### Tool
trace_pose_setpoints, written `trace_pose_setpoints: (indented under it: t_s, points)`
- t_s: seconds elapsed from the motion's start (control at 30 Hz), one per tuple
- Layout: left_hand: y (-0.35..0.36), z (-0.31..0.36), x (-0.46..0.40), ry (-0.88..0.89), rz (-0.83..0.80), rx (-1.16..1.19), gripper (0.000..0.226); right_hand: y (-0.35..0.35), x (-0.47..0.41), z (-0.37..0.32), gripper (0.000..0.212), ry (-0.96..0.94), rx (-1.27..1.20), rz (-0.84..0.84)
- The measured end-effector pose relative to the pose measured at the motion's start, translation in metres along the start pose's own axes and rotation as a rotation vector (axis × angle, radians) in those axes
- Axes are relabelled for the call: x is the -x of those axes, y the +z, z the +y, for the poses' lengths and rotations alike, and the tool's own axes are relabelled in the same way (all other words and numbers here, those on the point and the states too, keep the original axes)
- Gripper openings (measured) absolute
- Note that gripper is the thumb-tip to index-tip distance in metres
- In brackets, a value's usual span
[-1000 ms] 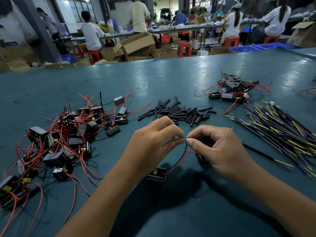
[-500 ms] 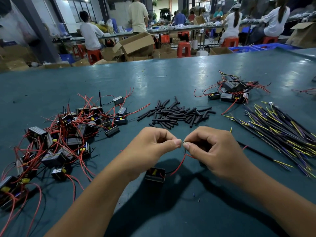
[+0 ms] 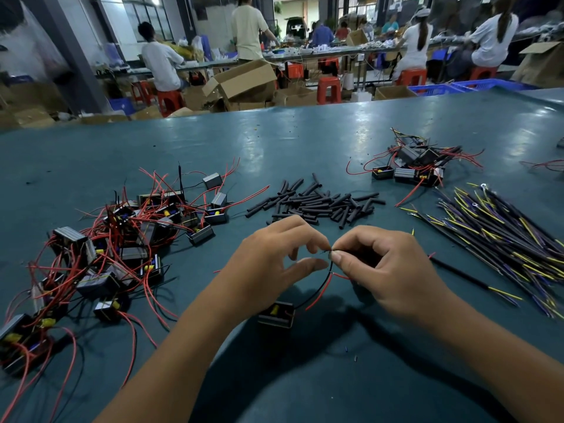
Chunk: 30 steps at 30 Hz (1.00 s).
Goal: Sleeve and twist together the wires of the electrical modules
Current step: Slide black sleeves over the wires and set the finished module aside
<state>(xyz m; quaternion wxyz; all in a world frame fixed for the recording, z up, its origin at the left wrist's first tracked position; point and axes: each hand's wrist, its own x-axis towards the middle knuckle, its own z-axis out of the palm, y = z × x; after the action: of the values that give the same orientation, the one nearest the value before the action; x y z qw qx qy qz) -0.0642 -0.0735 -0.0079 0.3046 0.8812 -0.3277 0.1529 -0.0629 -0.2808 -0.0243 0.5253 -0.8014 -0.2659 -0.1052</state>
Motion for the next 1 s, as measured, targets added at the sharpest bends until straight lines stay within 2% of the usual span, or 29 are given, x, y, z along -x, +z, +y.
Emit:
trace_pose_setpoints:
  t_s: [0.13, 0.23, 0.47, 0.67, 0.77, 0.83, 1.0]
  points:
    - [0.003, -0.002, -0.001, 0.100, 0.102, -0.070, 0.013, 0.000, 0.000, 0.001, 0.017, -0.005, -0.002, -0.019]
    - [0.002, -0.002, -0.001, 0.106, 0.108, -0.074, 0.015, 0.001, 0.000, 0.003, 0.016, -0.004, -0.010, -0.025]
    - [0.002, 0.004, 0.001, -0.128, 0.018, 0.219, 0.016, 0.001, 0.001, -0.001, 0.007, -0.067, 0.068, 0.007]
    - [0.000, 0.002, 0.000, -0.485, -0.140, 0.662, 0.021, 0.001, 0.002, -0.004, 0.006, -0.167, 0.209, -0.030]
    - [-0.001, 0.001, 0.001, -0.552, -0.229, 0.767, 0.021, 0.002, 0.003, -0.005, 0.006, -0.166, 0.220, -0.047]
    - [-0.001, -0.001, 0.002, -0.564, -0.207, 0.765, 0.022, 0.003, 0.002, -0.004, 0.007, -0.139, 0.197, -0.020]
    - [0.000, -0.006, 0.000, -0.593, -0.022, 0.671, 0.030, 0.004, 0.000, -0.002, 0.019, 0.005, 0.073, 0.091]
